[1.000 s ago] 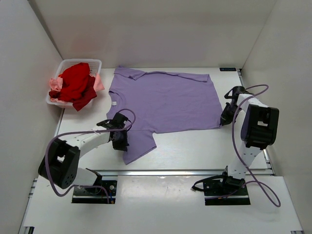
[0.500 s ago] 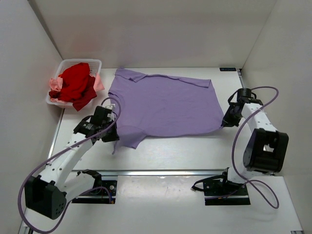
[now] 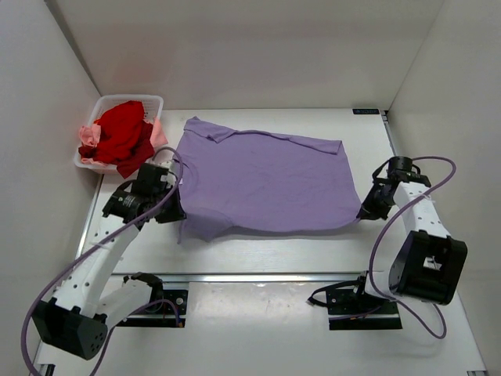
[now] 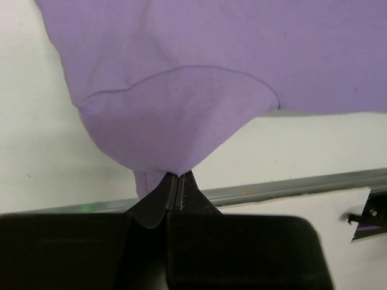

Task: Fold and stack the t-shirts
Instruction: Fold the flattened tshirt in 1/3 of the way

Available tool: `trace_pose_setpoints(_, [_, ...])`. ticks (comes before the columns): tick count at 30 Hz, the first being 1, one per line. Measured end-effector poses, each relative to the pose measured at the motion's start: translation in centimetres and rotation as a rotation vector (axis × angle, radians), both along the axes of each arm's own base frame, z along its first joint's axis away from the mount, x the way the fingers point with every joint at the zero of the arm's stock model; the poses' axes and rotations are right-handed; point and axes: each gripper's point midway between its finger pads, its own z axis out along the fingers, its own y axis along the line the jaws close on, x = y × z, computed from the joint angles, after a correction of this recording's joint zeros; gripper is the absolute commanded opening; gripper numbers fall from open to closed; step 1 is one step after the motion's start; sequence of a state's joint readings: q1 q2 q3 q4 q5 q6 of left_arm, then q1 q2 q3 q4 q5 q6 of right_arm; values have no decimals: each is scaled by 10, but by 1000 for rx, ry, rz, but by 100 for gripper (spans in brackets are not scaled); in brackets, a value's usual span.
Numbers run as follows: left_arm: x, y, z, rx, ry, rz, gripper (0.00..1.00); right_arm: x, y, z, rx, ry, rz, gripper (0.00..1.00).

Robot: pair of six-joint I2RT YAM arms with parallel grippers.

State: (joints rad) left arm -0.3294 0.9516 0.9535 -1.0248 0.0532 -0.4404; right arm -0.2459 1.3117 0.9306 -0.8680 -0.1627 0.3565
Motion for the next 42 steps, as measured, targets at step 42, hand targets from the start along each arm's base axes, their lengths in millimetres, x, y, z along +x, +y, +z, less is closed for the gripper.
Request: trace_pose_setpoints(42, [231, 26, -49, 123, 68, 103, 3, 164, -10, -43, 152, 90, 38, 0])
